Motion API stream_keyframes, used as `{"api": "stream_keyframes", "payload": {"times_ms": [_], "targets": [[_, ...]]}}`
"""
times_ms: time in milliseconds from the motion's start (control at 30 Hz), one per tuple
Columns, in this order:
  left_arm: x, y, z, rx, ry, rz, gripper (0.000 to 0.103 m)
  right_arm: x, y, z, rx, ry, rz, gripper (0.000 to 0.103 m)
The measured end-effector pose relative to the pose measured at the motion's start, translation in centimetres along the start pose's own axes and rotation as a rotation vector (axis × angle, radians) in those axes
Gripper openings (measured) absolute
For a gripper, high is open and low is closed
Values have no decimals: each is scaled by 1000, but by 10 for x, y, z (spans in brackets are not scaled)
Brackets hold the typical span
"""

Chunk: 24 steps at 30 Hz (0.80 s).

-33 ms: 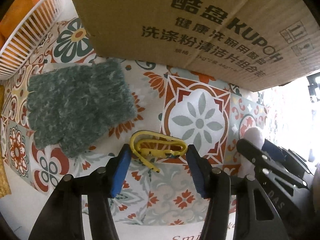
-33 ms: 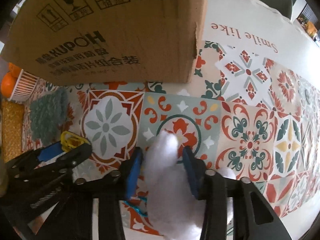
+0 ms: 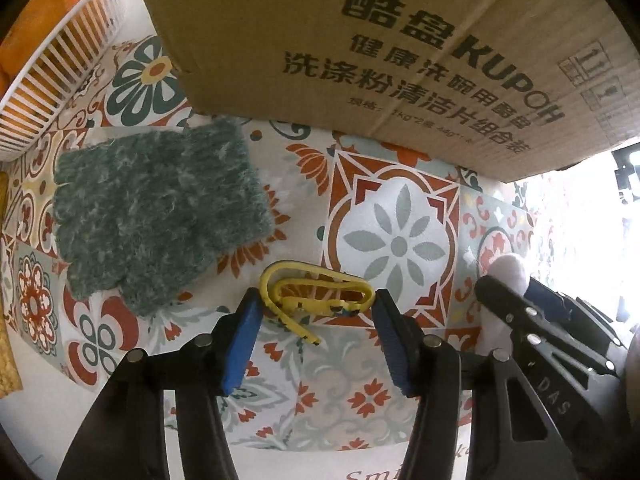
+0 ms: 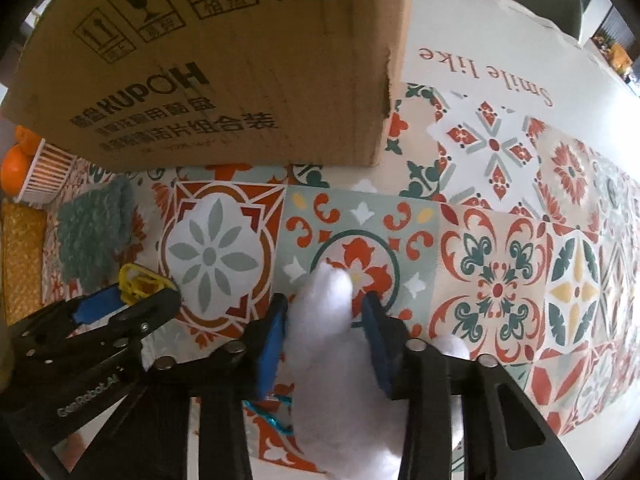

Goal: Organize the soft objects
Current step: 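Grasp the yellow toy with the left tool while the right tool grasps the white plush bunny, then carry the yellow toy over the box with the left tool while the right tool carries the bunny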

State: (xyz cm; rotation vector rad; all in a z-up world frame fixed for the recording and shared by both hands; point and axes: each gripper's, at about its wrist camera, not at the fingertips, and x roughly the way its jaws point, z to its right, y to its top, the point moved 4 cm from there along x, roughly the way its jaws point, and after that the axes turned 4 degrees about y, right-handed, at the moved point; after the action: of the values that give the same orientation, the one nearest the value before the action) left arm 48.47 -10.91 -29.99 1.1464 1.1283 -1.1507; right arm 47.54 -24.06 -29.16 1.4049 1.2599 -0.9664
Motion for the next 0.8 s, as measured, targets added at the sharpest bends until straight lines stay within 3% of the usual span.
{"api": "stream_keyframes", "payload": {"times_ms": [67,300,800], "targets": [[0,-2,1,10,-15,-3,53,-3,0,-3,3,9,10,28],[-13,-23,6,61,-32,26,52,-36,-16,-9,-4,-16,99,23],[-113,-36,18,173,-29,244,52,-118,-26,-4,48,41,254,21]]}}
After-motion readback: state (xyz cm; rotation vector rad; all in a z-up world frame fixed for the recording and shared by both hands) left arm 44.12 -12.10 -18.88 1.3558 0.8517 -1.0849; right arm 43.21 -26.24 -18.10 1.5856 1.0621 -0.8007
